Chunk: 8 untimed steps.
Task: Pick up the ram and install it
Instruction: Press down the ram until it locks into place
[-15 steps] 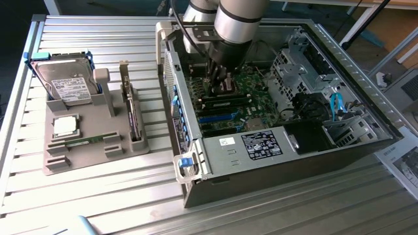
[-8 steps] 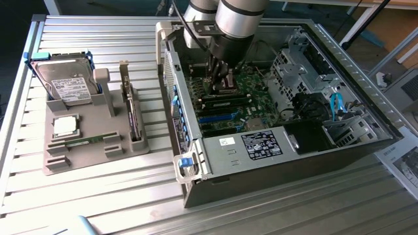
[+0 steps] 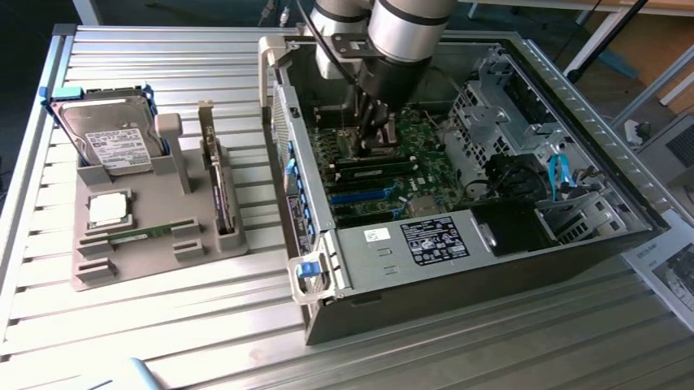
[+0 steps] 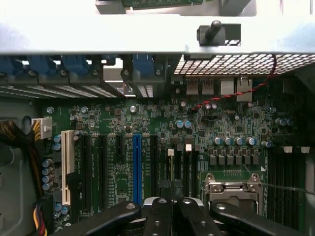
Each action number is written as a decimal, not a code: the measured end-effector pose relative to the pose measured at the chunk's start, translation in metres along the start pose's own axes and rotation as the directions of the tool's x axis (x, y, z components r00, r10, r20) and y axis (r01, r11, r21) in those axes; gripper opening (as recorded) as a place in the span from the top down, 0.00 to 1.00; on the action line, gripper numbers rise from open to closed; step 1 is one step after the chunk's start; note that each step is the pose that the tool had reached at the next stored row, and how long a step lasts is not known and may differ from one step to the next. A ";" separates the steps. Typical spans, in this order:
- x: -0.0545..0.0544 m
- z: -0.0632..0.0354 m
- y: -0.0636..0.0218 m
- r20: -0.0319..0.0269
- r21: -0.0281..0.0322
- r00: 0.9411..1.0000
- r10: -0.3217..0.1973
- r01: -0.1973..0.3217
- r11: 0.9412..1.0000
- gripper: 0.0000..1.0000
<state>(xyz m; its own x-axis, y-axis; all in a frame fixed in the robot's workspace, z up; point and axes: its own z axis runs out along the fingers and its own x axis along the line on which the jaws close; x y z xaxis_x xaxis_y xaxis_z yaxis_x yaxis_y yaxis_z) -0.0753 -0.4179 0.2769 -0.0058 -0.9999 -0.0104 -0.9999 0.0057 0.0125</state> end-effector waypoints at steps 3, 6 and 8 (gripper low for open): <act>0.000 -0.0013 -0.0069 -0.003 0.000 1.000 0.000 0.000 1.000 0.90; 0.000 -0.0027 -0.0165 -0.009 0.000 1.000 0.000 0.000 1.000 0.90; 0.000 -0.0033 -0.0241 -0.011 0.000 1.000 0.000 0.000 1.000 0.90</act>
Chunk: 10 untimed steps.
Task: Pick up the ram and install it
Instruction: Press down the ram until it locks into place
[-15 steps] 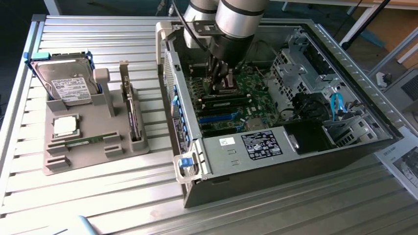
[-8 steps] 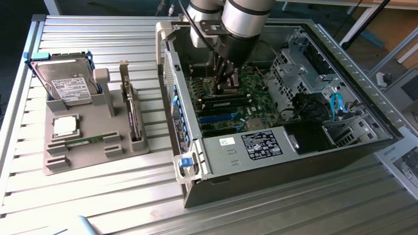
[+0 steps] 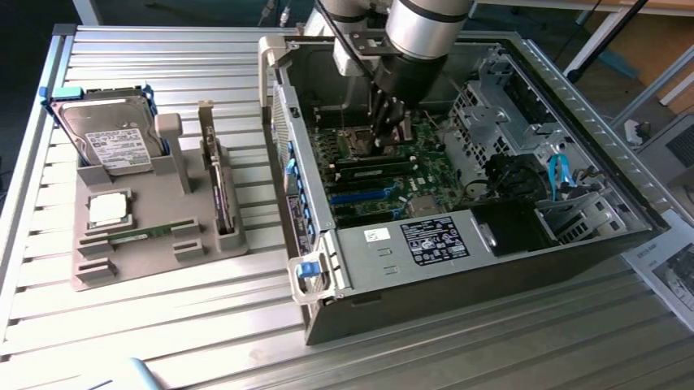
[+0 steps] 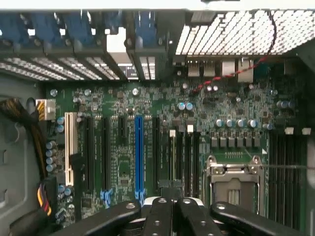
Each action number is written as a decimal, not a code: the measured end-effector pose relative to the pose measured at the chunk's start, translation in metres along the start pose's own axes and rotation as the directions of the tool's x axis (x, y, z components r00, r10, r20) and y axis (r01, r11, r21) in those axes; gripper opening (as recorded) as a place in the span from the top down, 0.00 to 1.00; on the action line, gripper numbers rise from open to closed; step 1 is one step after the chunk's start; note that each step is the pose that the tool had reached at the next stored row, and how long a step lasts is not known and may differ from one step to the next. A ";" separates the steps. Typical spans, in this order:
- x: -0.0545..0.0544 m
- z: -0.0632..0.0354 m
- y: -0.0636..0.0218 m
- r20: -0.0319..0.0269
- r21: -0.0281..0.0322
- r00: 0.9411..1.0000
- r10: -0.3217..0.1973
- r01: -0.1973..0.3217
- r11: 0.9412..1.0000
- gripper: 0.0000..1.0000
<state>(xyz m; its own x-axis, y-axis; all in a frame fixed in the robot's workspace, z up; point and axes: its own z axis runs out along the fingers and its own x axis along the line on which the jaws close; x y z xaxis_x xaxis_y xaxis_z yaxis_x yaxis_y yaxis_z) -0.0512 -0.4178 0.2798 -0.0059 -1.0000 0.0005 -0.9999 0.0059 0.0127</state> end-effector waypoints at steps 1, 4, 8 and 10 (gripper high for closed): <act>0.000 -0.0001 -0.0023 -0.001 0.000 1.000 0.000 0.000 1.000 0.90; 0.000 -0.0010 -0.0125 -0.004 0.000 1.000 0.000 0.000 1.000 0.90; 0.000 -0.0020 -0.0247 -0.009 0.000 1.000 0.000 0.000 1.000 0.90; 0.000 -0.0025 -0.0327 -0.011 0.000 1.000 0.000 0.000 1.000 0.90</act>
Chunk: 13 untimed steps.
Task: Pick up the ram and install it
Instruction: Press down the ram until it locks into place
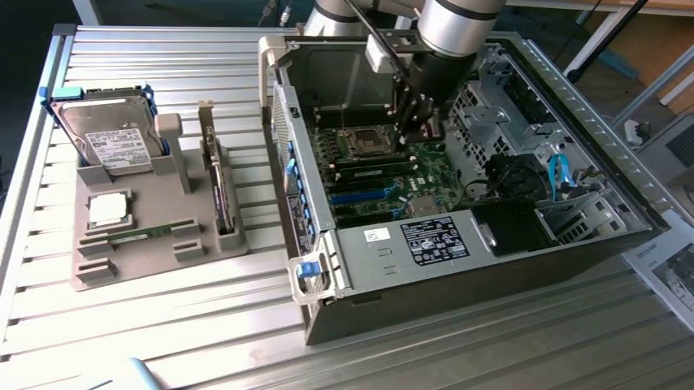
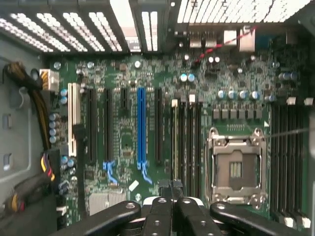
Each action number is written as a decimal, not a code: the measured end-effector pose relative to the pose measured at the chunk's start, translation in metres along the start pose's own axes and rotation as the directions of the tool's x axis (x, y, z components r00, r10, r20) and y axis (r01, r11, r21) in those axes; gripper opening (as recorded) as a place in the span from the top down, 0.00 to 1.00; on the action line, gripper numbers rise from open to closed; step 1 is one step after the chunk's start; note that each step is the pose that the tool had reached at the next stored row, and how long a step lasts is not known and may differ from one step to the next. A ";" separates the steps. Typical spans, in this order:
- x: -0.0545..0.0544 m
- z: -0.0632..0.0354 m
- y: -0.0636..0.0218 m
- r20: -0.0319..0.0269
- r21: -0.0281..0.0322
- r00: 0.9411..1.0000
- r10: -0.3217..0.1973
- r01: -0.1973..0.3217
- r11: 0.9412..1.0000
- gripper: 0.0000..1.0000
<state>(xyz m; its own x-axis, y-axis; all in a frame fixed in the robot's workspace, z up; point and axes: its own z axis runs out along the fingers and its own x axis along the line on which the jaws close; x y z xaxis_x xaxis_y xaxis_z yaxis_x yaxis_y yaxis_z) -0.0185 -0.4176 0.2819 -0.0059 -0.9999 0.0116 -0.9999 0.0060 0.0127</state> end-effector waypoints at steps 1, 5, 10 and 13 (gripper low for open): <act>0.000 -0.0002 -0.0025 -0.001 0.000 1.000 0.000 0.000 1.000 0.90; 0.000 -0.0007 -0.0129 -0.004 0.000 1.000 0.000 0.000 1.000 0.90; 0.000 -0.0021 -0.0129 -0.004 0.000 1.000 0.000 0.000 1.000 0.90; 0.000 -0.0108 -0.0128 -0.005 0.000 1.000 0.000 0.000 1.000 0.90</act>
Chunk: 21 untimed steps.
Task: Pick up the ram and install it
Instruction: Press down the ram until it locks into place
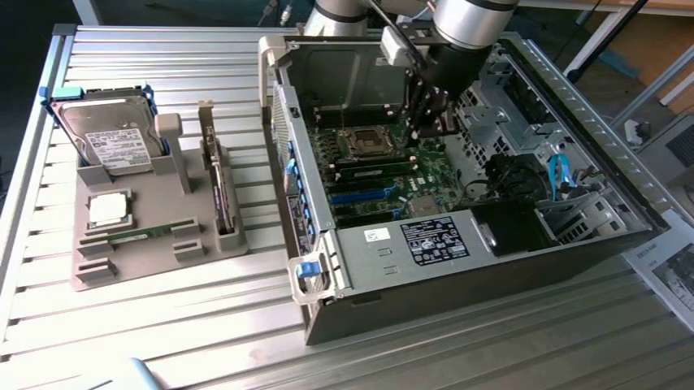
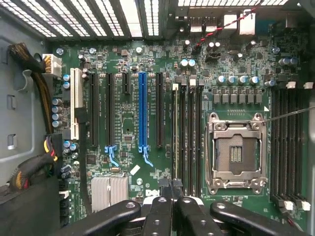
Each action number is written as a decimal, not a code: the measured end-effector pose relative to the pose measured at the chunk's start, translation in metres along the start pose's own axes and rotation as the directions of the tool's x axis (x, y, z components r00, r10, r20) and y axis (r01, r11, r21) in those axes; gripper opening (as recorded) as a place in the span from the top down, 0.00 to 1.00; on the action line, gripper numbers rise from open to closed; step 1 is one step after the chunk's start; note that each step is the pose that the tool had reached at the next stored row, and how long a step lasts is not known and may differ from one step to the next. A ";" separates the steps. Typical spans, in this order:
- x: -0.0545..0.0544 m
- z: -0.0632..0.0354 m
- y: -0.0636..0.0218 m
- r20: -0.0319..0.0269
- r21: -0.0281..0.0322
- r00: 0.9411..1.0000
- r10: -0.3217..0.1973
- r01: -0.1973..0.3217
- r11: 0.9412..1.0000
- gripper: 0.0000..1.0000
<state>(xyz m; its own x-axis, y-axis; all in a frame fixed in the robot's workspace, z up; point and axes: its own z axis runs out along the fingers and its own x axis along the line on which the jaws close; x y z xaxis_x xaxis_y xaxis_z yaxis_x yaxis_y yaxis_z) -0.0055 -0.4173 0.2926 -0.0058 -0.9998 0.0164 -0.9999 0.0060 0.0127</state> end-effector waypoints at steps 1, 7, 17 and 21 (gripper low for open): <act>0.000 -0.0034 0.0000 -0.001 0.000 1.000 0.000 0.000 1.000 0.90; 0.000 -0.0359 0.0005 -0.009 0.000 1.000 0.000 0.000 1.000 0.90; 0.000 -0.0435 0.0006 -0.016 0.000 1.000 0.000 0.000 1.000 0.90; 0.000 -0.0435 0.0006 -0.016 0.000 1.000 0.000 0.000 1.000 0.90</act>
<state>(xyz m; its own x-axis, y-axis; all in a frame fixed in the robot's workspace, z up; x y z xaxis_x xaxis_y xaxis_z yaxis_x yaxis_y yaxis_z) -0.0056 -0.4165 0.3361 -0.0058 -0.9994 0.0329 -0.9999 0.0063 0.0126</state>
